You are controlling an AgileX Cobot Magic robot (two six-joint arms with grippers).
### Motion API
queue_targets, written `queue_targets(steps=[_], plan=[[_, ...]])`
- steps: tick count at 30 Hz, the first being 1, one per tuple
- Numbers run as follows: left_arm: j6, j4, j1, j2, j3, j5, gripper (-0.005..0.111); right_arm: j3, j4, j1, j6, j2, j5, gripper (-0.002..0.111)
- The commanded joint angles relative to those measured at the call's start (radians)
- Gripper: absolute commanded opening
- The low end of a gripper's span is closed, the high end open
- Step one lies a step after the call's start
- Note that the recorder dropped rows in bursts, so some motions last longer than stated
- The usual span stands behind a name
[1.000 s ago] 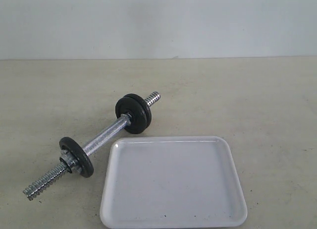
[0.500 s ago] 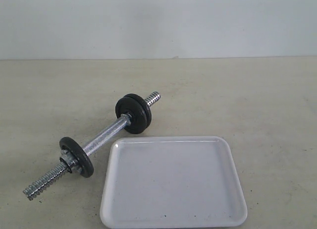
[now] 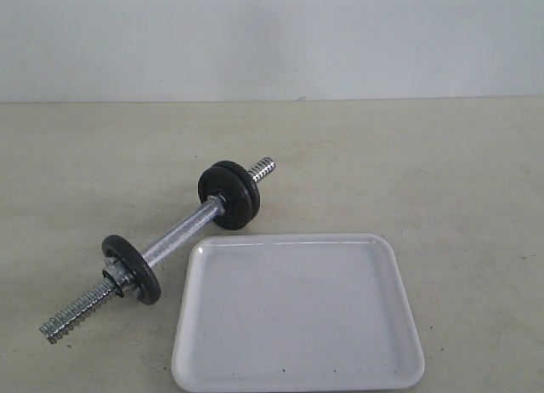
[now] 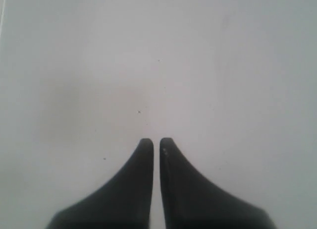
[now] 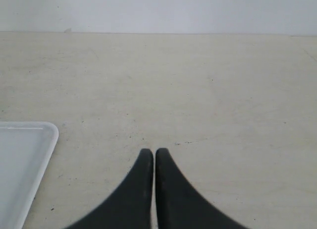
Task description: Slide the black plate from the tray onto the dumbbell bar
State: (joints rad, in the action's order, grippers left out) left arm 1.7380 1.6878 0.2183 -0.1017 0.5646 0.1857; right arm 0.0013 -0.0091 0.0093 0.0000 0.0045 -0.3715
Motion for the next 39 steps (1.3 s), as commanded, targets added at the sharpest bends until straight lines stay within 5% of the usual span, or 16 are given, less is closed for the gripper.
queue_targets(steps=[1,8,11,15,26,39], plan=[[0.013,-0.066,-0.005,0.020,-0.005,-0.001,0.004,-0.001,0.002,0.002,-0.007,-0.005,0.010,0.000],[-0.005,-0.127,-0.016,0.020,-0.026,-0.020,0.004,-0.001,0.002,0.002,-0.007,-0.005,0.010,0.000],[-0.212,-0.384,-0.021,0.020,-0.063,-0.048,0.004,-0.001,0.002,0.002,-0.007,-0.005,0.010,0.000],[-0.690,-0.818,-0.021,0.020,-0.138,-0.028,0.004,-0.001,0.002,0.002,-0.007,-0.005,0.010,0.000],[-1.347,-1.473,-0.021,0.033,-0.355,0.031,0.004,-0.001,0.002,0.002,-0.007,-0.005,0.010,0.000],[-1.566,-1.668,-0.022,0.102,-0.552,0.046,0.004,-0.001,0.002,0.002,-0.007,-0.005,0.010,0.000]])
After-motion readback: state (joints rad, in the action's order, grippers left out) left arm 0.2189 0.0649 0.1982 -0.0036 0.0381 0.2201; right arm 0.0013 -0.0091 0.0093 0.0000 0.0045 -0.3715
